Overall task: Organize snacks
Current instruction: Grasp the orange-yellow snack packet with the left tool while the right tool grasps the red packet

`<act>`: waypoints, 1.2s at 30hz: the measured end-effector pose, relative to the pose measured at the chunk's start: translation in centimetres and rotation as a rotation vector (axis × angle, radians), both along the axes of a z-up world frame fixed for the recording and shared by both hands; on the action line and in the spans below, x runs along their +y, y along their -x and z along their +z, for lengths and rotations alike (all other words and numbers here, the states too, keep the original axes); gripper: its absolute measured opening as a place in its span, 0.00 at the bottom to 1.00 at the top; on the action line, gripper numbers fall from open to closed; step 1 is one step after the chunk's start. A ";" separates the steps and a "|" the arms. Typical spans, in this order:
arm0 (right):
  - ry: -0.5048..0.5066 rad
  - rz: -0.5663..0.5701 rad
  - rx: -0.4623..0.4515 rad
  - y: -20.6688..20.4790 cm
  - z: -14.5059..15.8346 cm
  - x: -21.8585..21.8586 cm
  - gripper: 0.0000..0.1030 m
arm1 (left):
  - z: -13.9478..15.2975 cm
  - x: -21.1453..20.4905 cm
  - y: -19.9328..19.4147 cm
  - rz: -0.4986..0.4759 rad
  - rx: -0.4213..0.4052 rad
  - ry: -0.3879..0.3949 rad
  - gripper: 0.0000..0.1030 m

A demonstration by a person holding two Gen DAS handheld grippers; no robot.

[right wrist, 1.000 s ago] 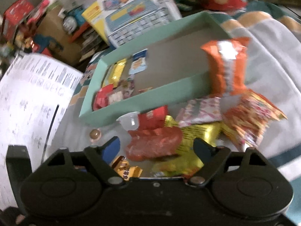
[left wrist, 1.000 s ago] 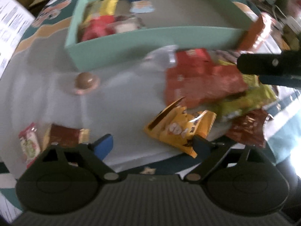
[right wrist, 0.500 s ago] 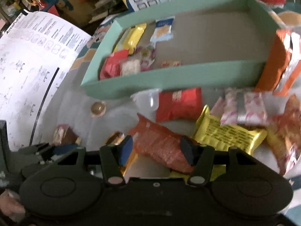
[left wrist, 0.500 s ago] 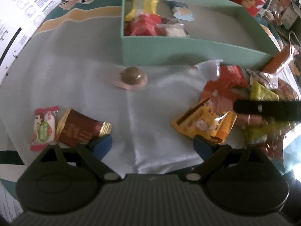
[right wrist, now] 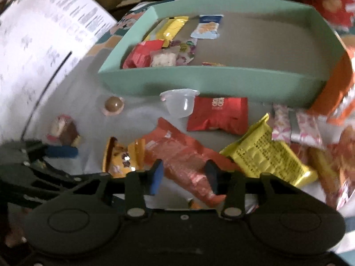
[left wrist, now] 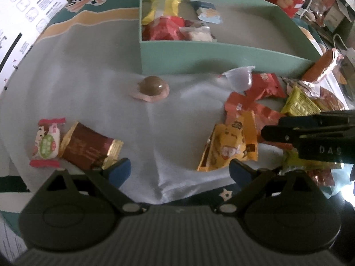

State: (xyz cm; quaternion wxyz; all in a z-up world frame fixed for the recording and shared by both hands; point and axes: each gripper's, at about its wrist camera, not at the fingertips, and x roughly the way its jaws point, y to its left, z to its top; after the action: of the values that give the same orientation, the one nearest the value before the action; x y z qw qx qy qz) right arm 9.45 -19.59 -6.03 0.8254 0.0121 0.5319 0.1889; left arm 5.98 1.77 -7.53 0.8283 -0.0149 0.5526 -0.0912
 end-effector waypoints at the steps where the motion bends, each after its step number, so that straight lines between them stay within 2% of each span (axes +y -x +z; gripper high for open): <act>1: -0.005 0.007 0.005 0.1 0.2 -0.3 0.42 | 0.1 -0.2 0.0 -0.007 0.000 0.001 0.94; 8: -0.072 -0.057 0.009 -0.6 0.6 -2.4 0.41 | -0.4 -4.0 -1.1 -0.130 -0.024 -0.038 0.94; 10: -0.090 -0.050 0.006 -0.8 0.7 -2.4 0.42 | -0.7 -5.1 -1.6 -0.152 -0.025 -0.045 0.84; 11: -0.094 -0.043 0.007 -1.0 0.7 -2.3 0.42 | -0.6 -5.6 -1.6 -0.161 -0.046 -0.059 0.75; 12: -0.097 -0.036 0.007 -1.1 0.7 -2.3 0.42 | -0.4 -5.9 -1.5 -0.181 -0.064 -0.068 0.50; 13: -0.099 -0.027 0.011 -1.3 0.5 -2.1 0.42 | -0.2 -6.1 -1.4 -0.198 -0.077 -0.086 0.47; 15: -0.104 -0.007 0.020 -1.5 0.2 -1.7 0.42 | 0.3 -5.3 -1.5 -0.181 -0.077 -0.065 0.38; 17: -0.098 0.019 0.026 -1.6 -0.2 -1.2 0.43 | 0.4 -3.8 -1.8 -0.122 -0.068 -0.067 0.38; 20: -0.053 0.081 0.011 -1.7 -0.7 0.2 0.58 | 0.3 -1.1 -2.4 -0.030 -0.031 -0.010 0.38; 23: 0.022 0.171 -0.025 -1.9 -0.8 1.8 0.70 | 0.2 0.1 -2.5 0.002 -0.025 0.002 0.38; 25: 0.078 0.214 -0.055 -2.1 -0.7 2.5 0.70 | 0.0 0.6 -2.5 0.009 -0.024 0.015 0.40; 31: 0.130 0.276 -0.033 -2.3 -1.3 3.0 0.71 | -0.5 1.0 -2.4 0.011 -0.033 0.032 0.45; 32: 0.144 0.291 -0.057 -1.9 -1.3 3.1 0.70 | -0.5 0.9 -2.4 0.010 -0.035 0.030 0.46; 34: 0.194 0.304 -0.101 -1.3 -1.4 3.6 0.58 | -0.5 0.9 -2.4 0.009 -0.039 0.029 0.46; 36: 0.169 0.269 -0.093 -1.4 -1.1 3.5 0.34 | -0.5 0.8 -2.3 0.004 -0.045 0.028 0.47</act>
State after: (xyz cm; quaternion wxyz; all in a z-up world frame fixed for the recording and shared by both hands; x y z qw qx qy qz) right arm 10.90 -16.07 -7.09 0.8146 -0.1376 0.5038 0.2524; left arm 8.26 2.60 -8.01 0.8403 -0.0258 0.5326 -0.0975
